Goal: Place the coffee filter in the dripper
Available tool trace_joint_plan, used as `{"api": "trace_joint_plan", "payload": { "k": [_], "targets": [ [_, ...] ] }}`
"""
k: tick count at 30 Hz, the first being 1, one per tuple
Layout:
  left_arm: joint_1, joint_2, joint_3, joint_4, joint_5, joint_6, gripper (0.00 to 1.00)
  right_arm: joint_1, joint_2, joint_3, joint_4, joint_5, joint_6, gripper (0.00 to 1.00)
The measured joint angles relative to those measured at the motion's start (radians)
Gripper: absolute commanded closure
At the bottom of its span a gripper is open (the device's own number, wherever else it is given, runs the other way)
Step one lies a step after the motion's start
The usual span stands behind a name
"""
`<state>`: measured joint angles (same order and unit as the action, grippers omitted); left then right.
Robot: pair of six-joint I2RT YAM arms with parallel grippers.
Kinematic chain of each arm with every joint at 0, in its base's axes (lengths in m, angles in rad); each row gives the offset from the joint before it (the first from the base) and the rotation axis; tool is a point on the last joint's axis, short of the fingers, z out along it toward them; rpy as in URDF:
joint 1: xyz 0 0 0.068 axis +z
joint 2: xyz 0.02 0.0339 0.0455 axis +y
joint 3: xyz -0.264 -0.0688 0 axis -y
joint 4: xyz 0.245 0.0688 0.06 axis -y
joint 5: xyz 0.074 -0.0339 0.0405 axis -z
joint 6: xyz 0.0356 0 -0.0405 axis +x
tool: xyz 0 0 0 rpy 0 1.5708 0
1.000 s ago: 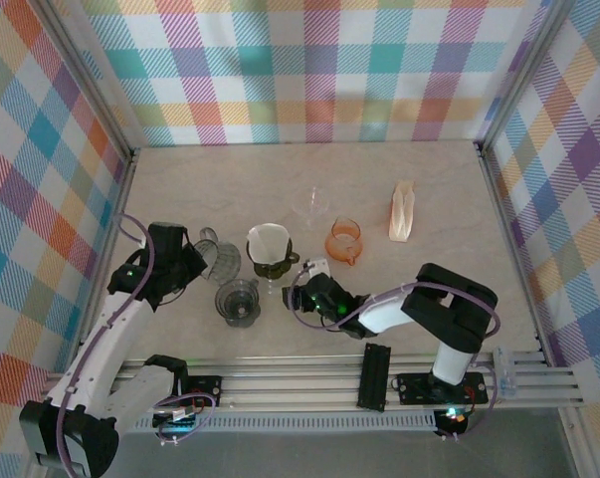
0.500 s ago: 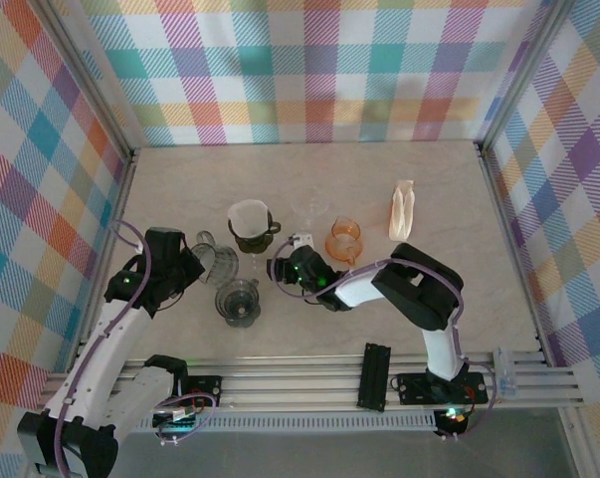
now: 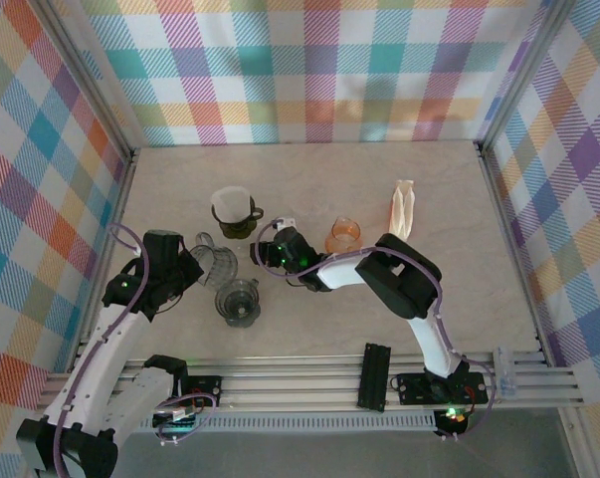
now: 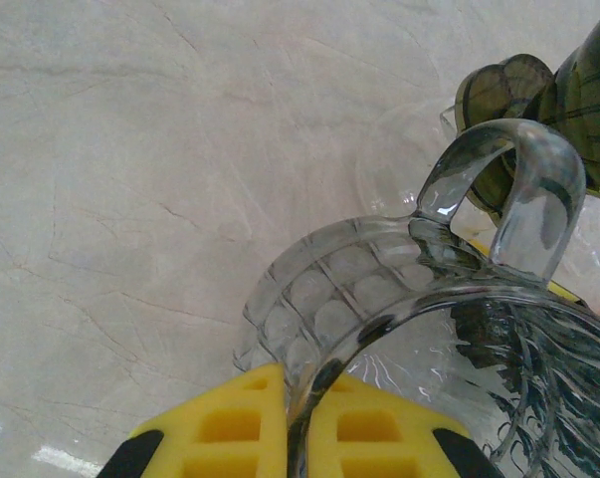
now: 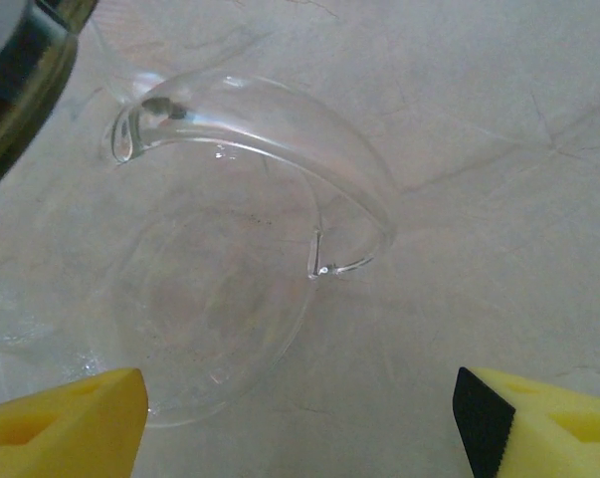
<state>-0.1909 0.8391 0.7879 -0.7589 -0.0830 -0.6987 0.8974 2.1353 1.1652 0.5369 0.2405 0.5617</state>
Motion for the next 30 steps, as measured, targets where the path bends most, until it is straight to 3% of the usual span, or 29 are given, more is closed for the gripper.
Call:
{"api": "trace_joint_plan", "payload": {
  "k": [5, 11, 15, 21, 26, 30],
  "targets": [
    [0.0, -0.005, 0.0, 0.0, 0.019, 0.007, 1.0, -0.001, -0.032, -0.057, 0.023, -0.014, 0.003, 0.18],
    [-0.001, -0.014, 0.0, 0.001, 0.061, 0.011, 1.0, 0.003, -0.201, -0.243, -0.011, -0.018, 0.03, 0.19],
    [-0.049, -0.026, 0.002, 0.001, 0.056, 0.009, 1.0, 0.012, -0.353, -0.344, -0.064, 0.003, 0.048, 0.19],
    [-0.314, -0.002, 0.062, 0.0, -0.027, -0.016, 1.0, 0.013, -0.586, -0.443, -0.184, 0.082, 0.056, 0.18],
    [-0.55, 0.111, 0.132, 0.011, -0.119, -0.042, 1.0, 0.013, -0.776, -0.492, -0.343, 0.211, 0.055, 0.18],
    [-0.664, 0.237, 0.159, 0.048, -0.151, -0.046, 1.0, 0.0, -0.927, -0.545, -0.469, 0.304, 0.056, 0.18]
  ]
}}
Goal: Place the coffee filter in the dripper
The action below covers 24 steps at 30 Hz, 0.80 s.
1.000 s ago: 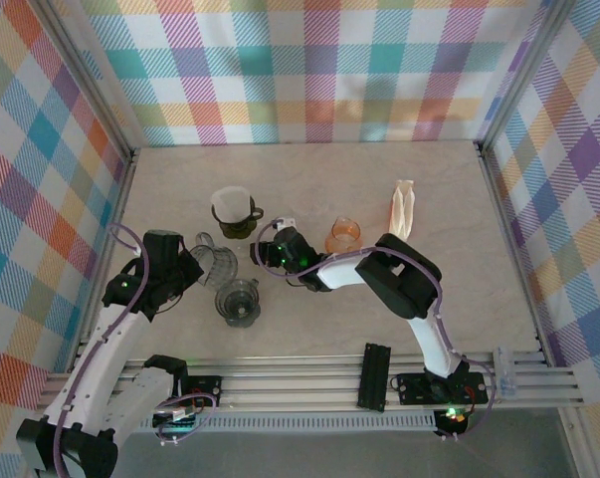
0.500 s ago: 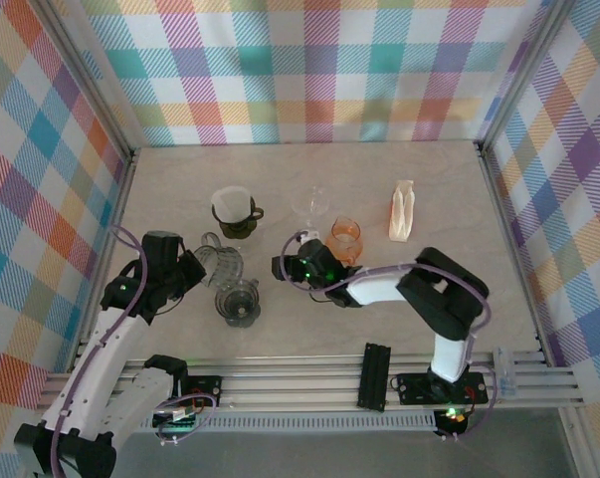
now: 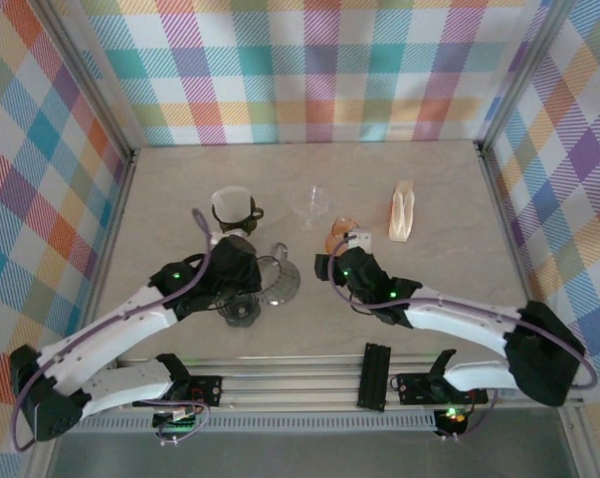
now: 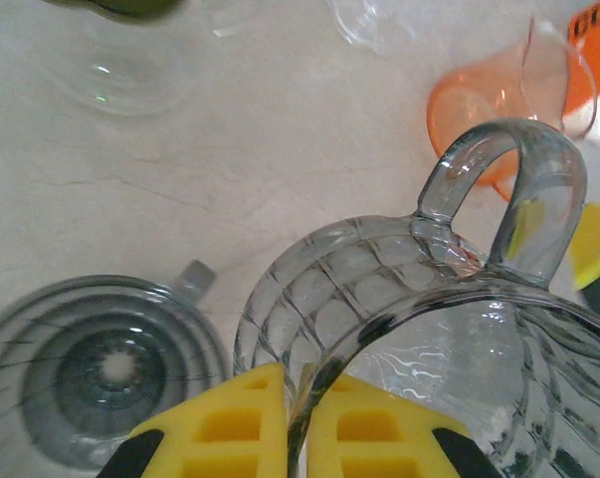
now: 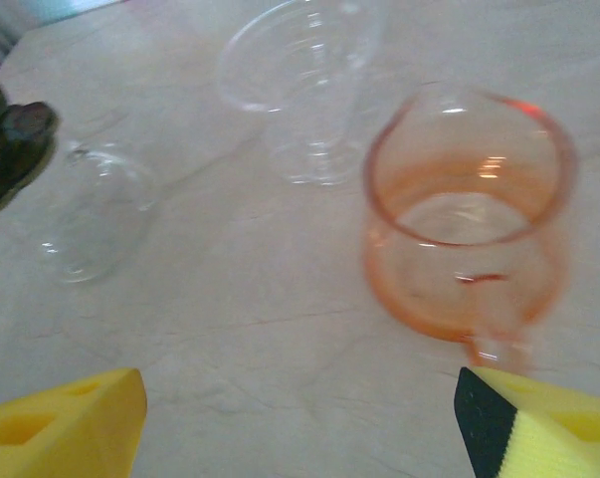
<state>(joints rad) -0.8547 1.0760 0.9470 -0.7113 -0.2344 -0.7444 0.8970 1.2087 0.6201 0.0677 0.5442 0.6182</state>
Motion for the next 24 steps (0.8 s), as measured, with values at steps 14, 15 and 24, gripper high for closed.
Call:
{"api": "trace_joint_plan", "payload": {
  "k": [14, 15, 24],
  "targets": [
    [-0.151, 0.46, 0.15, 0.083, 0.008, 0.061, 1.0, -0.043, -0.326, -0.118, -0.332, 0.12, 0.06, 0.17],
    [-0.151, 0.472, 0.151, 0.086, 0.011, 0.062, 1.0, -0.043, -0.332, -0.124, -0.343, 0.121, 0.064, 0.17],
    [-0.156, 0.531, 0.177, 0.088, 0.003, 0.091, 1.0, -0.043, -0.346, -0.134, -0.409, 0.122, 0.082, 0.17]
  ]
}}
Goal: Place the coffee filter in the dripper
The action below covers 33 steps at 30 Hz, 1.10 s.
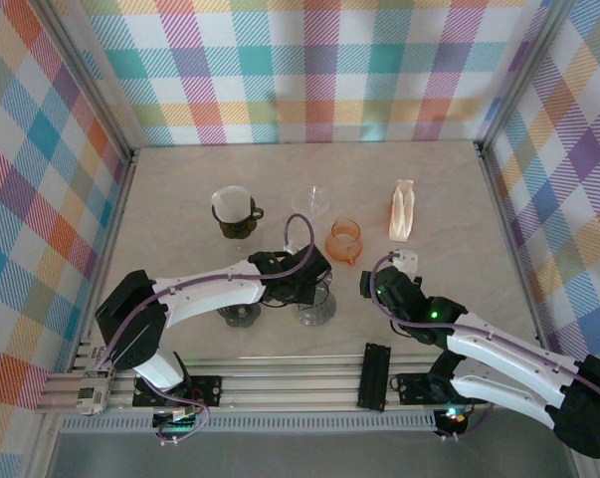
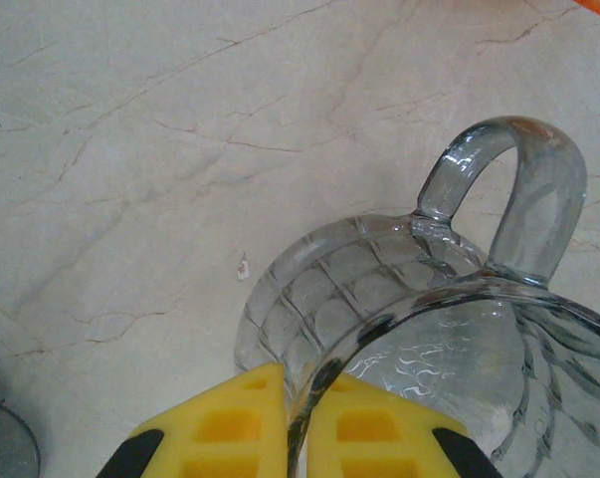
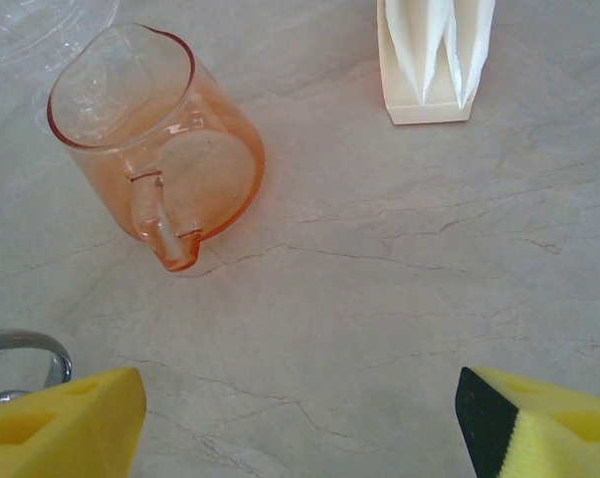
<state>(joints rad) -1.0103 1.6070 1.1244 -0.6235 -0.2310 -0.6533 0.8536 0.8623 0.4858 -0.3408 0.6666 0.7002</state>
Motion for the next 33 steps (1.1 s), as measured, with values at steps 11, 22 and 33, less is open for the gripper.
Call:
{"api": "trace_joint_plan", "payload": {
  "k": [11, 22, 33],
  "targets": [
    [-0.015, 0.012, 0.002, 0.014, -0.006, 0.011, 0.69, 0.0, 0.0, 0.0, 0.004, -0.024, 0.01, 0.16],
    [-0.017, -0.264, -0.055, 0.029, -0.05, -0.01, 0.25, -0.002, 0.061, 0.034, 0.092, -0.23, -0.089, 0.17],
    [-0.017, -0.731, -0.108, -0.102, -0.258, -0.006, 0.0, 0.07, 0.509, 0.49, 0.134, -0.601, -0.232, 0.2]
  ]
}}
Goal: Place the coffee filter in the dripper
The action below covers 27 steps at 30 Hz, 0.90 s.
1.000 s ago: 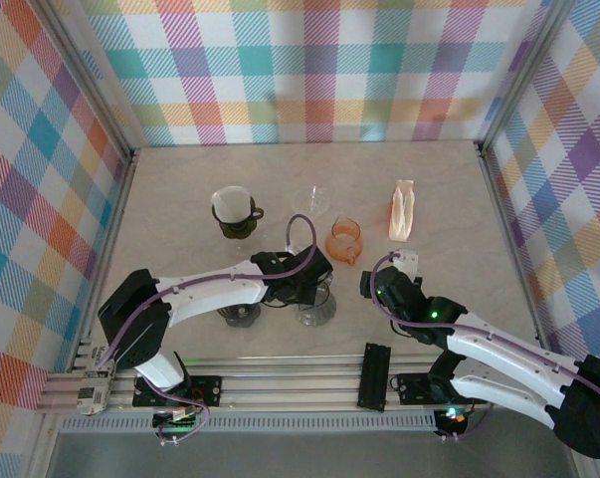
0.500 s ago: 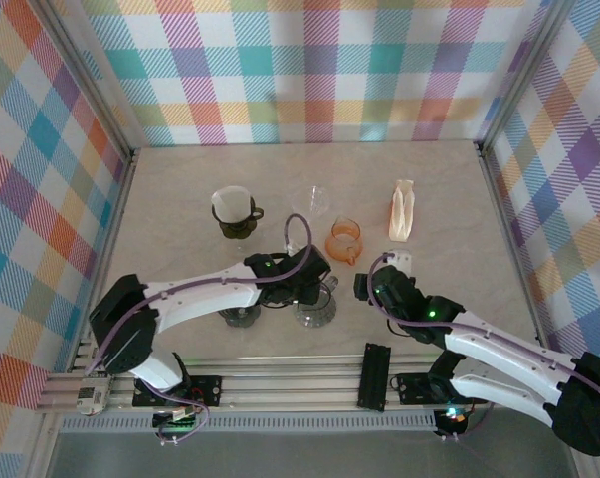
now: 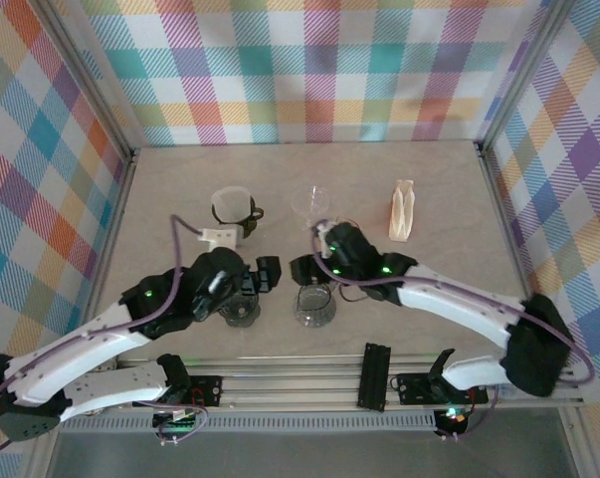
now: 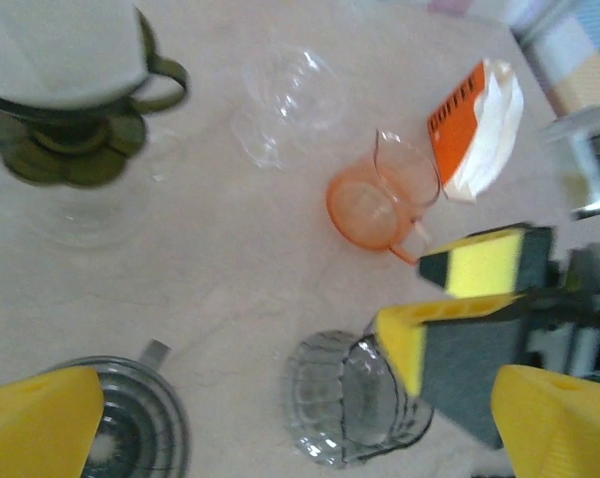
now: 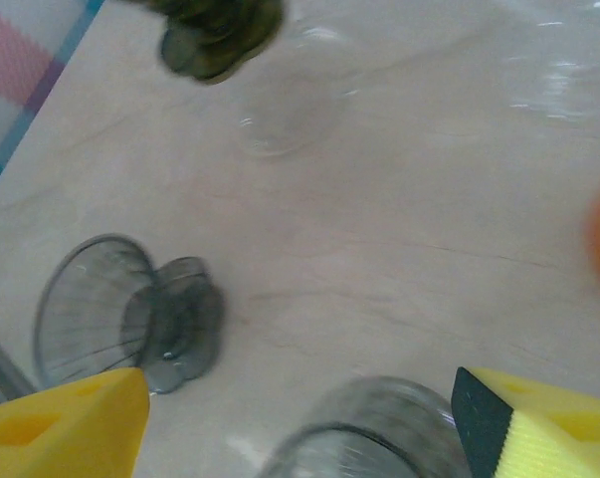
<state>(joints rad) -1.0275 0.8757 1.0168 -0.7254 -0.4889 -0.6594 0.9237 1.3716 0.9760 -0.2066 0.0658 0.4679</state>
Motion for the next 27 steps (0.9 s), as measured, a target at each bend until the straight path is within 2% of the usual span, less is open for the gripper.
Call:
{"api": "trace_joint_plan", "payload": {
  "k": [5, 11, 16, 23, 27],
  "targets": [
    [0.0, -0.103, 0.0, -0.065, -0.094, 0.002, 0.0, 0.072, 0.264, 0.211, -0.055, -0.07, -0.041, 0.23],
    [0.0, -0.212, -0.044, -0.089, -0.171, -0.002, 0.0, 0.111, 0.469, 0.357, -0.144, -0.093, -0.066, 0.31],
    [0.0, -0.294, -0.081, -0.093, -0.204, -0.003, 0.0, 0.119, 0.528, 0.409, -0.184, -0.102, -0.066, 0.39],
    [0.0, -0.309, -0.092, -0.1, -0.229, -0.006, 0.0, 0.129, 0.562, 0.433, -0.196, -0.137, -0.058, 0.63],
    [0.0, -0.309, -0.093, -0.114, -0.229, -0.007, 0.0, 0.132, 0.567, 0.433, -0.194, -0.158, -0.044, 0.71]
  ]
}}
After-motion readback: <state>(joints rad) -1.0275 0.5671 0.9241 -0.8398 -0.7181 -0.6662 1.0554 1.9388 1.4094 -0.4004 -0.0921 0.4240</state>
